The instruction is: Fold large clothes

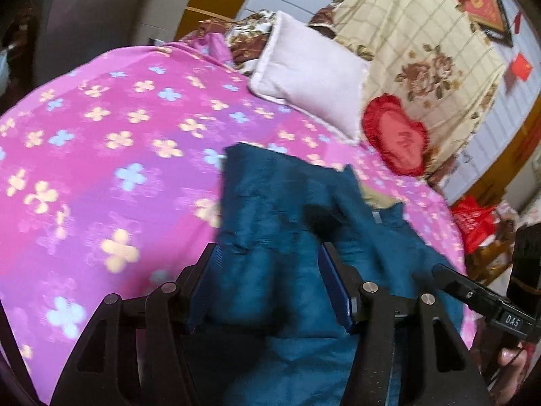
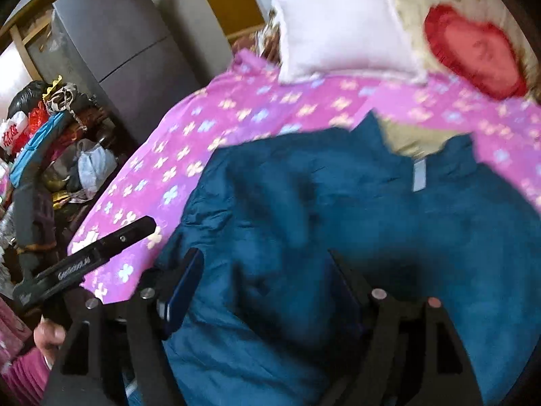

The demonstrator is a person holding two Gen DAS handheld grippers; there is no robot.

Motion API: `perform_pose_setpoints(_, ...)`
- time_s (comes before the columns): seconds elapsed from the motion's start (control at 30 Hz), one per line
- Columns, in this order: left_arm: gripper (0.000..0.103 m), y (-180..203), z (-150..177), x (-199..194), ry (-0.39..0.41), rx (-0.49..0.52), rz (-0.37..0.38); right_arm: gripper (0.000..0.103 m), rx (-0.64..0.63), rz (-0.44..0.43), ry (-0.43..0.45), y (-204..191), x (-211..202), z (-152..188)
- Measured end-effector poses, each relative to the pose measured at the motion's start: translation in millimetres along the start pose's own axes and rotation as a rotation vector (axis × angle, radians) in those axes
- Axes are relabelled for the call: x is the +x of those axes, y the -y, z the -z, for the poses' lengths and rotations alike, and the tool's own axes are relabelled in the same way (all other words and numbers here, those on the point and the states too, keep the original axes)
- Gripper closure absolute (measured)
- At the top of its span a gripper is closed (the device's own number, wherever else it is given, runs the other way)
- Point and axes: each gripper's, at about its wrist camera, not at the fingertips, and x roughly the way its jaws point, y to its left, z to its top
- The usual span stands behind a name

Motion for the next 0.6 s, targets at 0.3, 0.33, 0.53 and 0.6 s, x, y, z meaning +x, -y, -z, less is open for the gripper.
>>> perform_pose_setpoints(0.3,0.055,62.3,16.6,27.0,-0.049,0.063,0.071,0.023,0.196,0.170,0.090,119.9,-107.6,55.7)
perform_pose_setpoints(0.33,0.055,68.9,20.2,29.9,-0.050,0.080,0.062,0.023,0.227,0.180,0.095,132.1,-115.7,64.0)
perform_pose_setpoints(0.53,0.060,104.4,43.3,61.5,-0.078,0.305,-0.160,0.022,0.295,0.217,0.129,171.5,-144.6,94.1)
perform_pose_setpoints(0.6,0.103,99.7,40.8,62.8,-0.060,0.317,-0.169,0.022,0.293,0.237,0.143,174.3,-149.4,96.1)
